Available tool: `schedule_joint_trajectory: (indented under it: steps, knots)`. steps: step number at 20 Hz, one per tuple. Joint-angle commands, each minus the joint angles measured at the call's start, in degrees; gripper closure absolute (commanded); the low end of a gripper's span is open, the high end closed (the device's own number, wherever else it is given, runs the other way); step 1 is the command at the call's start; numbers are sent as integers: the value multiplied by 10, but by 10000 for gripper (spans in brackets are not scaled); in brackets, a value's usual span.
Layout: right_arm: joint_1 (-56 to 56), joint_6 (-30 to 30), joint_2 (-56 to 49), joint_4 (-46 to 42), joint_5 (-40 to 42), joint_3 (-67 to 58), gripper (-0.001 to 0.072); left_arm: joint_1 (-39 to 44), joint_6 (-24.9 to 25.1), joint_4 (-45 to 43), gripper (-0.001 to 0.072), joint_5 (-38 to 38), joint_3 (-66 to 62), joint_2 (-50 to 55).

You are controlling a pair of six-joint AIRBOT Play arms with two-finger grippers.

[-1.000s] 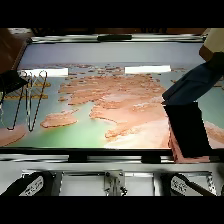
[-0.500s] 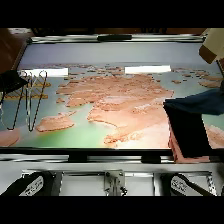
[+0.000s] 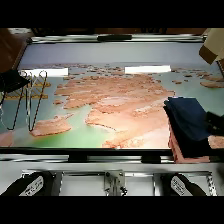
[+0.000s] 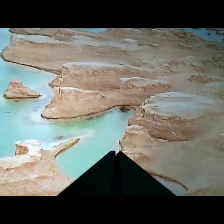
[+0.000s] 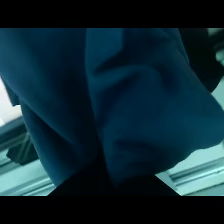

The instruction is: Fold the shirts.

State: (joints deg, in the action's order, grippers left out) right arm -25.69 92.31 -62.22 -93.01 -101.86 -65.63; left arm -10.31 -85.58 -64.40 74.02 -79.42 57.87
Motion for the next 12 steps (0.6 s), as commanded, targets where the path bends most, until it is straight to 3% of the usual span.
schedule_joint_trajectory:
  steps: [1, 5, 7, 12]
  knots:
    - [0, 47, 31, -6, 0, 119, 647, 0, 11, 12, 676, 0, 0, 0]
    - [0, 97, 33, 0, 55, 174, 627, 0, 11, 12, 677, 0, 0, 0]
    - [0, 90, 33, -5, 72, 181, 169, 0, 11, 12, 677, 0, 0, 0]
    - [0, 19, 33, -153, -2, 81, 156, 2, 42, 10, 678, 0, 0, 3]
